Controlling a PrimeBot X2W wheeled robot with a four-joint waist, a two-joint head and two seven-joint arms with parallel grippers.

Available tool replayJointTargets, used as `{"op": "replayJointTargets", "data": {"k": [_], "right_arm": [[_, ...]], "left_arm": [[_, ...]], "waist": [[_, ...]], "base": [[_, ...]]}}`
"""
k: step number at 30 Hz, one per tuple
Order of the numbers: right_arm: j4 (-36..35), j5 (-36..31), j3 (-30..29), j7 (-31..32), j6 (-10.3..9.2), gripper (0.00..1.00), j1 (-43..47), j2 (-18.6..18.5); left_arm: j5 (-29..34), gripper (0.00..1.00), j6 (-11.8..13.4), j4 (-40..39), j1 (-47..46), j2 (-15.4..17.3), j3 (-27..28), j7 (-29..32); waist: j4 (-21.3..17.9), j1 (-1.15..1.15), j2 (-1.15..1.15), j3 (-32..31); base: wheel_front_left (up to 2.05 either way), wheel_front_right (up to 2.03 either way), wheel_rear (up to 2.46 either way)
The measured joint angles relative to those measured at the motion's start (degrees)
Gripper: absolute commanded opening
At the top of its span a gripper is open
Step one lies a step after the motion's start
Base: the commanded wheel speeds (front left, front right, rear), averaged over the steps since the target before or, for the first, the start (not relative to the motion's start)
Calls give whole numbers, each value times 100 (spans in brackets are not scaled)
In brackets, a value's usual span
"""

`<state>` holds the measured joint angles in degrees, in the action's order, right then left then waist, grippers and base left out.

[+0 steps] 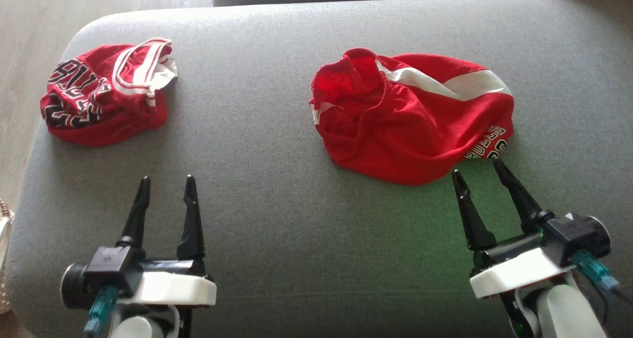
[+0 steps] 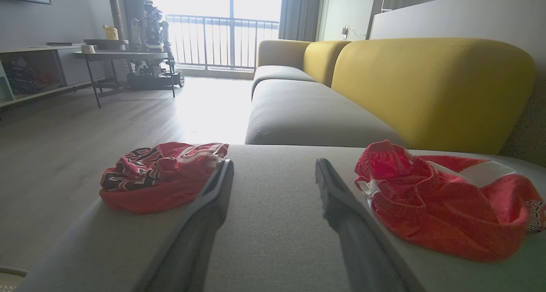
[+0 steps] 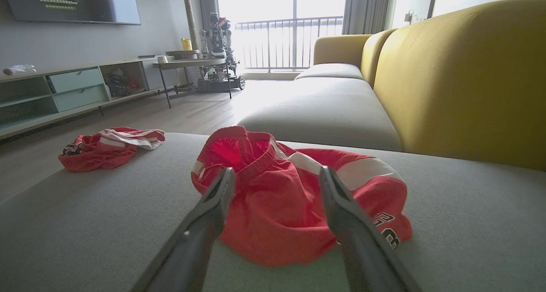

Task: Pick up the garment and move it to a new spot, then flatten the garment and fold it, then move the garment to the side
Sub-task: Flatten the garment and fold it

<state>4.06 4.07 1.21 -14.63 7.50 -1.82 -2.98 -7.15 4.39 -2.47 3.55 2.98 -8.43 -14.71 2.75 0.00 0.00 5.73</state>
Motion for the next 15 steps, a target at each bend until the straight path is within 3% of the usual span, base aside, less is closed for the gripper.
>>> {"op": "replayJointTargets", "data": {"k": [15], "right_arm": [[23,-5,63,0,0,100,10,0]], "left_arm": [[110,100,64,234,122,1,-211,0]], "waist": [[-52,0,0,-62]], "base": [[0,0,0]]}}
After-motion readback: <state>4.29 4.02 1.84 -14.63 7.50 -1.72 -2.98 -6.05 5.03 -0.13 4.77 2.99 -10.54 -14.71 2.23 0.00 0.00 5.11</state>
